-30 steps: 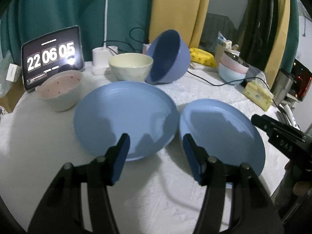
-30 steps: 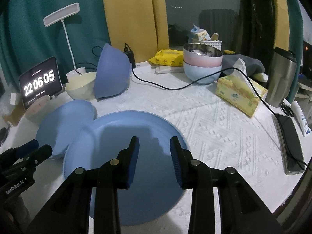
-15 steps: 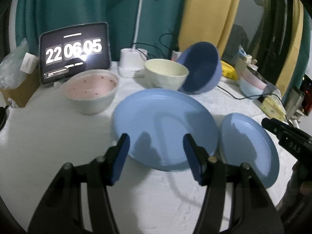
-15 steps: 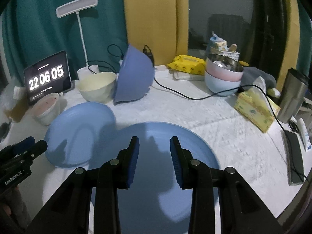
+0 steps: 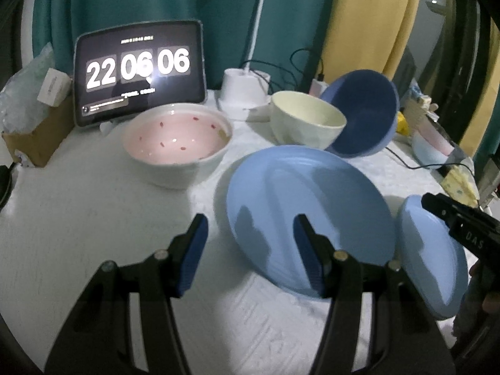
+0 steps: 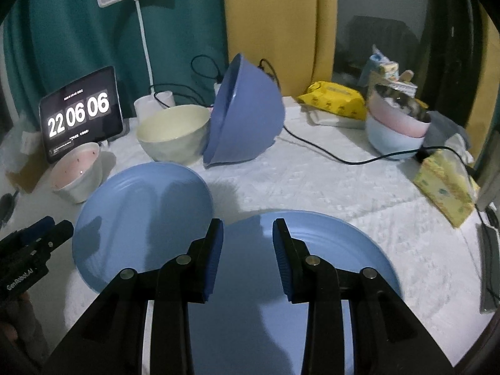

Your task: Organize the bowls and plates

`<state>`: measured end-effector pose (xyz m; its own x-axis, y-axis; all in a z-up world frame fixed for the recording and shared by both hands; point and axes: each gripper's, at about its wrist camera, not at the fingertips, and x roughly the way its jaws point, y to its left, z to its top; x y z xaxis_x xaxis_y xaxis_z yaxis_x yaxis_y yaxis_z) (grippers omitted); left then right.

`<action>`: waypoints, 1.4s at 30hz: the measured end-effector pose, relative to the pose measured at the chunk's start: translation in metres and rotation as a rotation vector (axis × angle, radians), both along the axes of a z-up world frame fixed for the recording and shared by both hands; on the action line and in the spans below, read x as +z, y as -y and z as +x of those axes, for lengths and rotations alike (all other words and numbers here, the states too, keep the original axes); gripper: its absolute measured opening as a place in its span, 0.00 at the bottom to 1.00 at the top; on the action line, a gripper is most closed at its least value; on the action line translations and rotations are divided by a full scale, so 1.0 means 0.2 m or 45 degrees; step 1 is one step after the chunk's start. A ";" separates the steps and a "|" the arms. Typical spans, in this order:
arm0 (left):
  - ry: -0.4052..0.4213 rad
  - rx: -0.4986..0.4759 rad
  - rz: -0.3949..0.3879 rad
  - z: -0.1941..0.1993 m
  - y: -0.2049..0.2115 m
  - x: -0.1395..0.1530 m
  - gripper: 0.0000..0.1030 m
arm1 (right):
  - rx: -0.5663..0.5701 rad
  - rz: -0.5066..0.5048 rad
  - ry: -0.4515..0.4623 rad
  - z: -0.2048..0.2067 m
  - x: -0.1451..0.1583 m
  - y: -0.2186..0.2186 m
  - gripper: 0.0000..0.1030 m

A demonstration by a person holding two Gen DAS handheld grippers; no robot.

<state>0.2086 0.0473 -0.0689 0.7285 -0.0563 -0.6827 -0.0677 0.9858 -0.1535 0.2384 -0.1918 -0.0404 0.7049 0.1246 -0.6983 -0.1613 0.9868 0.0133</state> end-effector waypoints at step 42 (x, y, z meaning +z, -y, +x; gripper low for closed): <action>-0.111 -0.024 0.007 0.09 0.00 -0.14 0.55 | 0.215 -0.037 -0.159 0.18 -0.15 -0.29 0.20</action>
<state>0.2268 0.0481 -0.0971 0.6653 -0.0650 -0.7438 -0.0624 0.9879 -0.1421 0.2739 -0.1333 -0.0695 0.5833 0.2122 -0.7840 -0.3233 0.9462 0.0156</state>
